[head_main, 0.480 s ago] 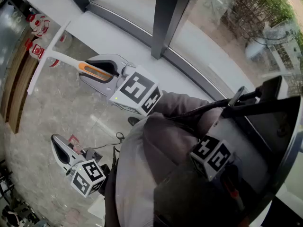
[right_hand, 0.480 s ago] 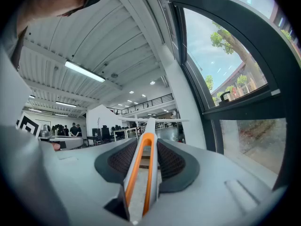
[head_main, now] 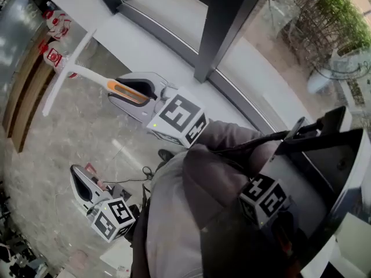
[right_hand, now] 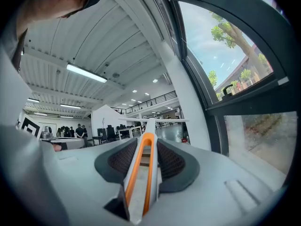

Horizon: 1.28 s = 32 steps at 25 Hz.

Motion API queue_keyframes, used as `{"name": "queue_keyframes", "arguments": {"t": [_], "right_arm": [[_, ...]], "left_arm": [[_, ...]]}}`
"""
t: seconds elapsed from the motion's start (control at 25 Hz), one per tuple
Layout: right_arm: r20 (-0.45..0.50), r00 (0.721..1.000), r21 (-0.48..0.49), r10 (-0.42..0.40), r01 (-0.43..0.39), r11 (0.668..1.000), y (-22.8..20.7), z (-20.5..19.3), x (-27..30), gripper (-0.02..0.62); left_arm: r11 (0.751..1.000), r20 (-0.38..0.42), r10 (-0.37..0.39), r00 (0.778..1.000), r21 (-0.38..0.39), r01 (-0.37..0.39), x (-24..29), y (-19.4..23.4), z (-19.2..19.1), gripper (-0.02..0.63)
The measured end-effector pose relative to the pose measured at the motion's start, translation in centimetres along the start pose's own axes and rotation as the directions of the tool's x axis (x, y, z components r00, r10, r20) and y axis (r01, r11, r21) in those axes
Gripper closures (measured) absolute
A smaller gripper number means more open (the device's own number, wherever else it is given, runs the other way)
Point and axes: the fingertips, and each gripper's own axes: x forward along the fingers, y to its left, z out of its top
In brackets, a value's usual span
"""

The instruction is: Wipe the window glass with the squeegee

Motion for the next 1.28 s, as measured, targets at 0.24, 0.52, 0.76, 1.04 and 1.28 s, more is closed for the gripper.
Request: {"name": "queue_keyframes", "arguments": {"t": [0.24, 0.52, 0.76, 1.04, 1.28], "right_arm": [[0.005, 1.0, 0.029, -0.003, 0.003, 1.0, -1.6, -0.5, 2.7, 0.463], [-0.019, 0.999, 0.019, -0.039, 0.039, 0.999, -5.3, -0.5, 13.5, 0.463], [0.011, 0.995, -0.022, -0.103, 0.103, 0.994, -8.5, 0.8, 29.3, 0.463], [0.094, 0.969, -0.104, -0.23, 0.239, 0.965, -12.2, 6.8, 40.8, 0.463], [0.187, 0.897, -0.182, -0.401, 0.432, 0.883, -18.6, 12.2, 42.6, 0.463]], "left_arm": [[1.0, -0.023, 0.013, 1.0, 0.0, -0.013, 3.2, 1.5, -0.8, 0.604], [0.999, -0.063, 0.006, 0.998, -0.035, -0.008, 13.9, 6.4, -1.9, 0.604], [0.997, -0.04, -0.042, 0.998, -0.062, 0.04, 27.7, 15.1, -1.6, 0.604], [0.985, 0.006, -0.166, 0.986, -0.054, 0.166, 41.8, 21.0, 2.2, 0.604], [0.934, 0.07, -0.353, 0.933, -0.04, 0.356, 52.9, 17.0, 5.0, 0.604]]}}
